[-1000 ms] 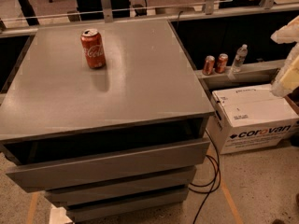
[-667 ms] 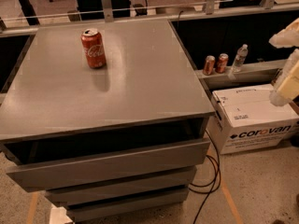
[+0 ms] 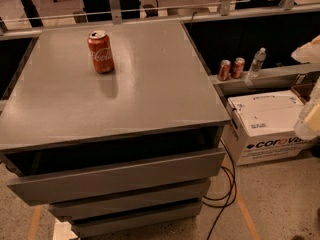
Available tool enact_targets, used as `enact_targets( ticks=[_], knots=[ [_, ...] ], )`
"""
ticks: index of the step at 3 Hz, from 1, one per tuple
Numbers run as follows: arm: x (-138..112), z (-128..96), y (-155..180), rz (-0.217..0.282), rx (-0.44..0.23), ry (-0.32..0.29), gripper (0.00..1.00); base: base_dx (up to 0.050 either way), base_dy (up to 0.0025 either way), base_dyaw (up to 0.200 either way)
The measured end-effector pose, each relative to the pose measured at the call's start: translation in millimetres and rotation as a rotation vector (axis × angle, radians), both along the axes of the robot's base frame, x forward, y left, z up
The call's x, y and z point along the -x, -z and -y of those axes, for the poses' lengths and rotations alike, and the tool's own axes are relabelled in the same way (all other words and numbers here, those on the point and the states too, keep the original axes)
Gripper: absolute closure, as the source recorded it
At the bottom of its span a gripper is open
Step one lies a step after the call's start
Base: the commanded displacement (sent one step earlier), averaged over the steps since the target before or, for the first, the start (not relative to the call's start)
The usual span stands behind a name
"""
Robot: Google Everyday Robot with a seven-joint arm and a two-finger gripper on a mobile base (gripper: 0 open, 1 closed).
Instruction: Knock orange can over
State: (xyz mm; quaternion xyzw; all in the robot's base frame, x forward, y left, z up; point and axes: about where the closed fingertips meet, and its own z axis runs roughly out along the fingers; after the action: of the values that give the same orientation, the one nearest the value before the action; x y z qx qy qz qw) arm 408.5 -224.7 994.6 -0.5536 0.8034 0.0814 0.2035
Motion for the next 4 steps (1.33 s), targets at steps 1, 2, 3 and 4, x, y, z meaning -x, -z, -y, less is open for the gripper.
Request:
enact_targets(
  ticks=[1,2,3,4],
  knots=[
    [11.6,3.0,-2.1,-0.008,-0.006,0.019,0.0,0.0,0.0,0.0],
    [15.7,7.9,0.4,-0.023,-0.001,0.047,0.0,0.0,0.0,0.0],
    [18.2,7.9,1.9,-0.028,0.014,0.06,0.0,0.0,0.0,0.0],
    [18.2,4.2,1.7,-0.028,0.025,0.057,0.0,0.0,0.0,0.0]
  ],
)
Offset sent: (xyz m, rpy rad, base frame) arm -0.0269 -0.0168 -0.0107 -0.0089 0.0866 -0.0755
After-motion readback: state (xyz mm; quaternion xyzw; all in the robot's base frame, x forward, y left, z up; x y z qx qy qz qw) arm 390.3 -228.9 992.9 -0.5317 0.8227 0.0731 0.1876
